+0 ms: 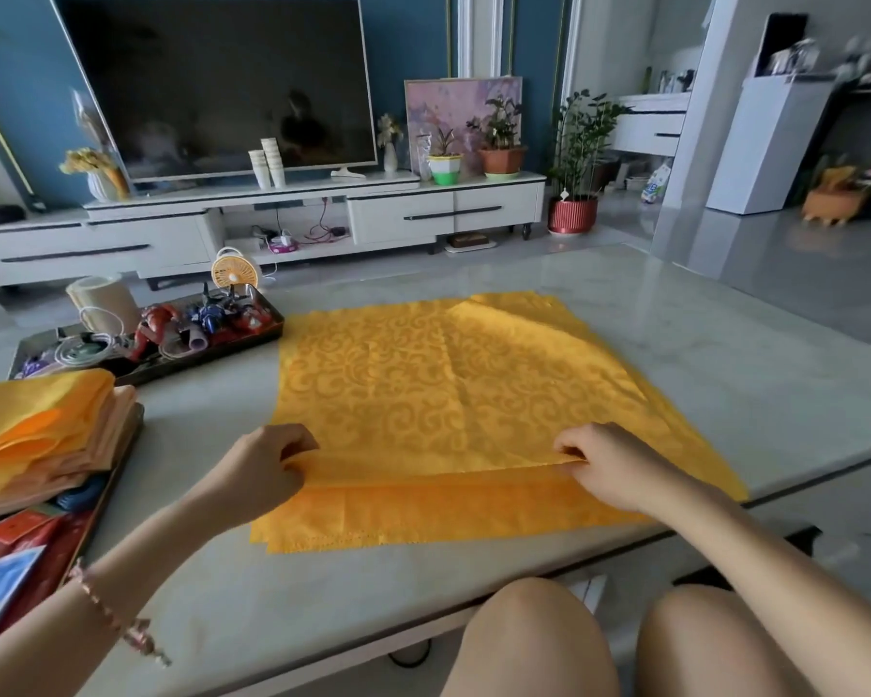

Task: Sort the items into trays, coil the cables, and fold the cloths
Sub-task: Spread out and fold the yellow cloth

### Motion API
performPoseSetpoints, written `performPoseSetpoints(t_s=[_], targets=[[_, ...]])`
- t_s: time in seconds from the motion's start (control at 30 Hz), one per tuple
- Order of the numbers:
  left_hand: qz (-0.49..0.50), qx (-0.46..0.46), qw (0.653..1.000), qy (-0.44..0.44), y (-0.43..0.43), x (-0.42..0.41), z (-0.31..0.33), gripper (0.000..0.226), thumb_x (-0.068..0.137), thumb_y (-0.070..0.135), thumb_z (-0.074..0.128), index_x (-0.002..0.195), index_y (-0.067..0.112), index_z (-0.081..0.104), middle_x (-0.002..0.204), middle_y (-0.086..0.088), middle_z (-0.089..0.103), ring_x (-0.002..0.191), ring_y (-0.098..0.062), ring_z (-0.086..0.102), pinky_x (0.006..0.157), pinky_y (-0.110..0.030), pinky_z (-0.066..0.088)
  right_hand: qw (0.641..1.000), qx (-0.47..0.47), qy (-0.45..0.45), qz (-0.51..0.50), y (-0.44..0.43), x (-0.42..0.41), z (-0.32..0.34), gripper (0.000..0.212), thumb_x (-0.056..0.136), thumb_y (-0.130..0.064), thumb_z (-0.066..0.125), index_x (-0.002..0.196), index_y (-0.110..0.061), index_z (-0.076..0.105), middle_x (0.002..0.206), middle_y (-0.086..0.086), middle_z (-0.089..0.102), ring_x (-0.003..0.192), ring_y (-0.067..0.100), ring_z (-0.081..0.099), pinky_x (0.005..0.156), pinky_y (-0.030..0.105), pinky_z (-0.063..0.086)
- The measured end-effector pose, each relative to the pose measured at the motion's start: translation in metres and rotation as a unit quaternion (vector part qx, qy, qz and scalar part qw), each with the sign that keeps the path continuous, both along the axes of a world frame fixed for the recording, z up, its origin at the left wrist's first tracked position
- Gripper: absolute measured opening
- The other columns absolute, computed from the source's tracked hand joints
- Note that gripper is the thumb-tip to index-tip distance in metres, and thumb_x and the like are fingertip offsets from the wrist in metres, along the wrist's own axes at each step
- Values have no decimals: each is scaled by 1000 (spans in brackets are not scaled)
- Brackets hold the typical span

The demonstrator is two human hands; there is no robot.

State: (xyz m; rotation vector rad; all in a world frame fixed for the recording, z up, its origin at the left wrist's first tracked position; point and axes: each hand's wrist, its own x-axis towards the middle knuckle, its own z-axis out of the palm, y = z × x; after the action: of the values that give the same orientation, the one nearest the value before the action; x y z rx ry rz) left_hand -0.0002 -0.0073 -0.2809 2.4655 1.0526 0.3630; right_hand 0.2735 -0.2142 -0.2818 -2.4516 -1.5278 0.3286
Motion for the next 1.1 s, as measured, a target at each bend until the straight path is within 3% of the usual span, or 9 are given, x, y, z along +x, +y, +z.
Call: performPoseSetpoints(t_s=[0.1, 0.2, 0.37, 0.47, 0.63, 0.77, 0.83, 0.9, 1.1], targets=[[-51, -67, 984, 154, 16, -9, 7, 9, 67, 15, 54, 62, 22, 53, 61, 8, 50, 55, -7, 44, 54, -19, 35, 986, -137, 84, 46, 1, 2, 23, 16, 89, -23, 61, 100, -12, 63, 74, -14, 50, 67, 3, 51, 54, 16, 35], [-103, -176, 942, 268, 23, -15, 17, 15, 49, 35, 53, 60, 27, 57, 58, 12, 48, 55, -5, 41, 60, -22, 33, 953, -279, 94, 70, 5, 1, 39, 27, 85, -30, 65, 106, -13, 58, 95, -7, 59, 86, 8, 57, 69, 20, 45], [-33, -78, 977, 198, 47, -2, 12, 9, 89, 27, 50, 91, 22, 57, 87, 5, 56, 75, -9, 52, 70, -21, 40, 996, -85, 11, -21, 28, 20, 25, 28, 89, -25, 58, 65, -21, 44, 72, -3, 50, 65, 13, 48, 56, 29, 34], [25, 24, 988, 148, 61, 15, 10, 18, 96, 22, 45, 106, 16, 58, 84, 6, 55, 70, -7, 52, 55, -16, 39, 996, -26, -50, -67, 43, 40, 23, 17, 90, -24, 55, 74, -20, 51, 76, -5, 48, 76, 21, 52, 59, 31, 37], [122, 85, 987, 65, 89, 43, 2, 16, 93, 16, 43, 99, 14, 58, 75, 0, 55, 60, -17, 56, 44, -25, 38, 993, 39, -78, -73, 85, 71, 24, 40, 92, -21, 54, 59, -24, 32, 62, -7, 39, 57, 14, 40, 47, 27, 26], [155, 128, 979, 32, 120, 75, -8, 11, 91, 12, 45, 86, 10, 54, 76, -5, 57, 60, -21, 53, 44, -24, 32, 989, 80, -64, -104, 131, 95, 18, 30, 94, -22, 53, 66, -25, 43, 72, -6, 47, 72, 21, 48, 50, 27, 30], [168, 133, 975, 67, 130, 85, -13, 10, 90, 12, 47, 92, 6, 54, 88, -9, 59, 76, -26, 56, 58, -29, 38, 985, 100, -58, -128, 149, 105, 13, 7, 93, -25, 55, 95, -19, 59, 100, 4, 61, 95, 26, 56, 68, 30, 43], [173, 170, 957, 162, 135, 92, -22, 32, 90, 19, 50, 120, 9, 45, 118, -10, 52, 110, -26, 48, 85, -36, 40, 975, 96, -88, -178, 161, 114, 2, 35, 91, -30, 57, 123, -16, 50, 126, 7, 54, 117, 28, 49, 90, 35, 39], [30, 169, 981, 94, 97, 138, -40, 53, 97, 45, 33, 145, 24, 25, 154, 0, 21, 145, -21, 7, 116, -41, 11, 936, 100, -4, -337, 166, 136, -25, 68, 85, -38, 65, 135, -8, 30, 135, 20, 39, 127, 36, 39, 97, 43, 35]])
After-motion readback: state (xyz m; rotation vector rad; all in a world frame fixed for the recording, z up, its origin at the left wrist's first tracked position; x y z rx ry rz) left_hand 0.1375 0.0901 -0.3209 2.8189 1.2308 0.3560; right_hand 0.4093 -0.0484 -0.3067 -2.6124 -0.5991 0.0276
